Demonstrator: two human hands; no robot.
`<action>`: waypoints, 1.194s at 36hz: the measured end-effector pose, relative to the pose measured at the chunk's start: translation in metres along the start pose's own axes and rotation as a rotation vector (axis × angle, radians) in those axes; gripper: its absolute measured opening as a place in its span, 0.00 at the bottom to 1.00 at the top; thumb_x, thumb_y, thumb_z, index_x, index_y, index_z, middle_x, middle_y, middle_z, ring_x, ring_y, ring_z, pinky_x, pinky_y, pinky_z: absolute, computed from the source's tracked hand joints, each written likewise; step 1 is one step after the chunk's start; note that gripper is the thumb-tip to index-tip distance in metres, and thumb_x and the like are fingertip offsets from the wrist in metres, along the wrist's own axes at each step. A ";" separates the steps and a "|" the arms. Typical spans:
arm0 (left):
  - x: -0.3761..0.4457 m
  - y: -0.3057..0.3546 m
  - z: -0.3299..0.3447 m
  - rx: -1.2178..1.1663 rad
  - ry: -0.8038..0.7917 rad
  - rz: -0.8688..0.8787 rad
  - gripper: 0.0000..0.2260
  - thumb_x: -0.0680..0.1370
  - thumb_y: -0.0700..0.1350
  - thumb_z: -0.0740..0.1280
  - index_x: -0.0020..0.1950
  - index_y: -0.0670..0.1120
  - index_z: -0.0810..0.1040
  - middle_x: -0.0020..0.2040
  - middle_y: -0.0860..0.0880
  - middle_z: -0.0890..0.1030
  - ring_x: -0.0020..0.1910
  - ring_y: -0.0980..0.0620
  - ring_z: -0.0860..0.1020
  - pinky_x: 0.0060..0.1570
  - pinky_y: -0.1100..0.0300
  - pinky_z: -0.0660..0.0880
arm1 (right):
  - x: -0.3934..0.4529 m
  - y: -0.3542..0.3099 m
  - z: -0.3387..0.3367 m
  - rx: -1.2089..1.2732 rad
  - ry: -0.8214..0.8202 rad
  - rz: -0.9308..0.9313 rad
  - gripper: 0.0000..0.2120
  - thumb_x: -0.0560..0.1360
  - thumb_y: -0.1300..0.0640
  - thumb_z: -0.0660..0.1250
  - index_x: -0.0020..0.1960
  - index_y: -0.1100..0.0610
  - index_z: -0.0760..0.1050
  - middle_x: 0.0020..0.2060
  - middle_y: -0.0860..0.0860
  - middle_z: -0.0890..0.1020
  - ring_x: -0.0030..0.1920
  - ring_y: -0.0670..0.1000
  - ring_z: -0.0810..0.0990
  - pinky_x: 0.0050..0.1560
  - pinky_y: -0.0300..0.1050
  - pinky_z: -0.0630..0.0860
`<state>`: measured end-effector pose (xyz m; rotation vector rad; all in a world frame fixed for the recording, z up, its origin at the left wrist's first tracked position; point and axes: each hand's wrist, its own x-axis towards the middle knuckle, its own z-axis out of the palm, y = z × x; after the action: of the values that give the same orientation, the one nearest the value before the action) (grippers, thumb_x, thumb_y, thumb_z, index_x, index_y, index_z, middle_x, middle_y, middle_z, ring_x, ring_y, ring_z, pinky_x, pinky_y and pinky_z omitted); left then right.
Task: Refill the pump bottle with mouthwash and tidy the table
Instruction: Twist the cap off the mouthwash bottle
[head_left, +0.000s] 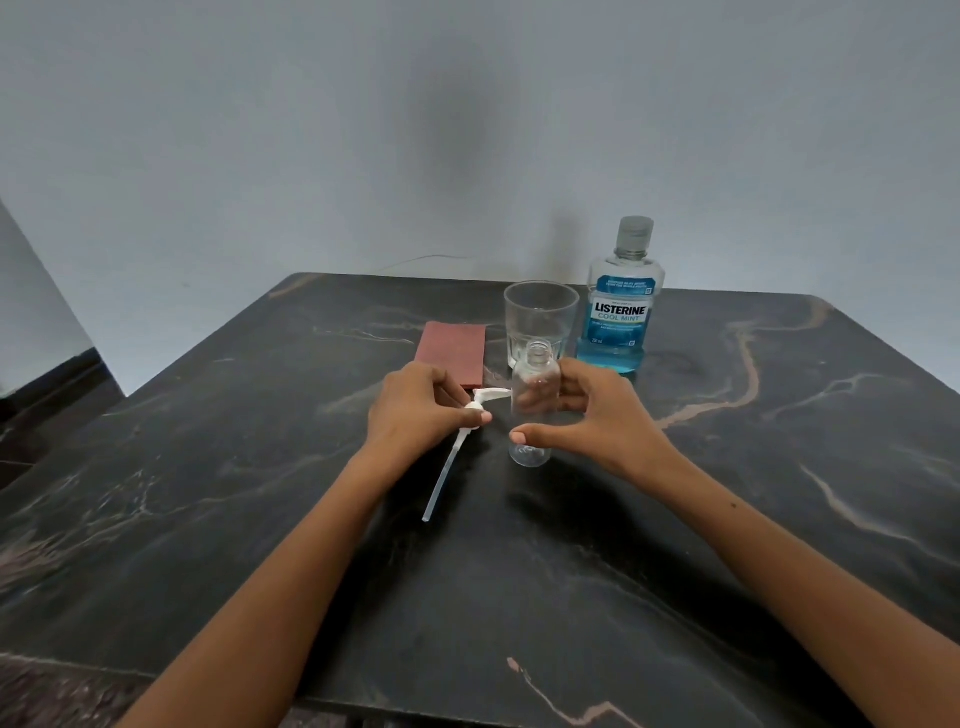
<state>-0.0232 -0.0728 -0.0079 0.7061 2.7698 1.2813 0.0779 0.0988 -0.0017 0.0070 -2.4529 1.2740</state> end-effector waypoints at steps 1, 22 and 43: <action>0.000 0.000 0.000 0.002 0.001 0.004 0.12 0.63 0.54 0.79 0.38 0.49 0.82 0.34 0.55 0.83 0.39 0.58 0.82 0.49 0.49 0.80 | 0.000 0.000 0.000 0.002 0.001 0.001 0.24 0.61 0.56 0.81 0.54 0.59 0.77 0.46 0.50 0.85 0.47 0.43 0.84 0.51 0.38 0.80; 0.000 0.025 -0.004 -0.129 0.270 0.200 0.07 0.77 0.45 0.68 0.46 0.43 0.81 0.42 0.49 0.83 0.38 0.57 0.76 0.35 0.73 0.67 | 0.006 -0.008 -0.086 -0.395 -0.273 0.231 0.23 0.63 0.52 0.79 0.56 0.55 0.79 0.48 0.48 0.85 0.46 0.43 0.83 0.53 0.39 0.79; 0.010 0.136 0.013 -0.405 0.300 0.424 0.05 0.77 0.43 0.68 0.51 0.45 0.80 0.45 0.54 0.81 0.43 0.62 0.77 0.37 0.80 0.70 | 0.062 0.063 -0.044 -0.279 0.718 0.245 0.26 0.68 0.51 0.76 0.58 0.57 0.67 0.55 0.53 0.79 0.56 0.53 0.79 0.52 0.45 0.76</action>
<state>0.0237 0.0169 0.0840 1.1850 2.4994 2.1043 0.0237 0.1808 -0.0088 -0.7131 -1.9967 0.8035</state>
